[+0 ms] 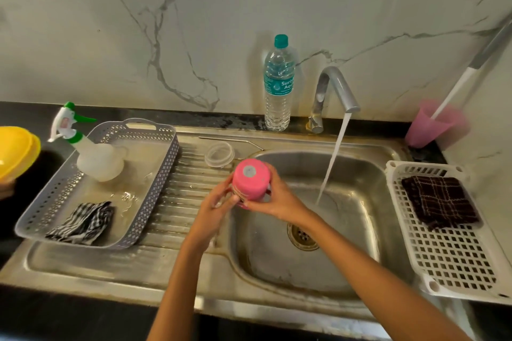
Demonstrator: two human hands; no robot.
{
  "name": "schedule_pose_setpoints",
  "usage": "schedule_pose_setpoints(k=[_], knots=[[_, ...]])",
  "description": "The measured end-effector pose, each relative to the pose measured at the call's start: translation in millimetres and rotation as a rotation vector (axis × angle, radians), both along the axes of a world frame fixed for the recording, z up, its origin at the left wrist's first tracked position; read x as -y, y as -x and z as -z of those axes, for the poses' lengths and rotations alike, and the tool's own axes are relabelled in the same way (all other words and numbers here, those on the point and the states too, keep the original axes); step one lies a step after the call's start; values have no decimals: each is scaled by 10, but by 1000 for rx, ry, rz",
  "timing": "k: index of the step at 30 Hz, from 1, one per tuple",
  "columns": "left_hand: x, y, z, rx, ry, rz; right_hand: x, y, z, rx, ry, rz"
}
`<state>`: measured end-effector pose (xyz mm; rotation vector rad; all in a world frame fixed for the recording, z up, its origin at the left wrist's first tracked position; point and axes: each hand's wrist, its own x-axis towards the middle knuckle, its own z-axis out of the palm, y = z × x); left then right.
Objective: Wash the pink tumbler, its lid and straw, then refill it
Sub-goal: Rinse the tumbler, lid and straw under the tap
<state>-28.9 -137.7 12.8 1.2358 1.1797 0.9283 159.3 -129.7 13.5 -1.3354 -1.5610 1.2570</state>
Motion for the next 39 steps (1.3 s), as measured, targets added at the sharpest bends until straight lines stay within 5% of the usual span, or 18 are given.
schedule_pose_setpoints(k=[9,24,32,39], knots=[[-15,594,91,90,-52,-308,-443,750,-159,127,-32,-203],[12,698,225,101,-28,-423,-468,897,68,98,-9,-232],[222,510,266,86,-10,-755,-966,683,33,546,-130,-34],[516,111,252,56,6,-809,-1182,684,120,677,-111,-34]])
